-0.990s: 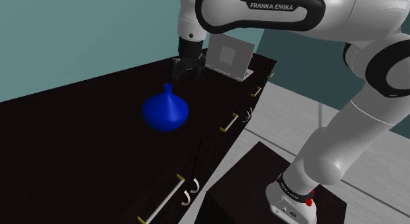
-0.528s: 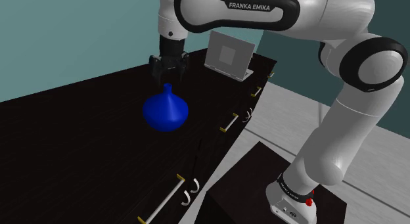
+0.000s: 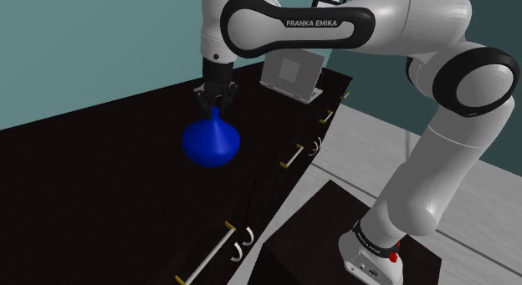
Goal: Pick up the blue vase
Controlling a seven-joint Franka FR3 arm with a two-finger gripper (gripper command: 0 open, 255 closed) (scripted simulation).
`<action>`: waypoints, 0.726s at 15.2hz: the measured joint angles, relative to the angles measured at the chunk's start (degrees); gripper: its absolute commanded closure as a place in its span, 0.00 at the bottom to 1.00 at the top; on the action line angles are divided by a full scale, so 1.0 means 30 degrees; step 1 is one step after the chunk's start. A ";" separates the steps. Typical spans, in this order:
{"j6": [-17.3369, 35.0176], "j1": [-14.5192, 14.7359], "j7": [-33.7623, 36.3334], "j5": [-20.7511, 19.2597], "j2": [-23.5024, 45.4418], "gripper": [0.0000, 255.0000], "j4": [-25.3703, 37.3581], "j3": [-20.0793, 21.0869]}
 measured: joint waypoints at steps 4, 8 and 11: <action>0.0056 -0.0006 0.0000 -0.0004 -0.0025 1.00 -0.0041 -0.0005; 0.0023 0.0001 0.0008 -0.0014 0.0011 1.00 0.0011 -0.0002; -0.0527 0.0031 0.0014 -0.0011 0.0050 1.00 0.0556 0.0019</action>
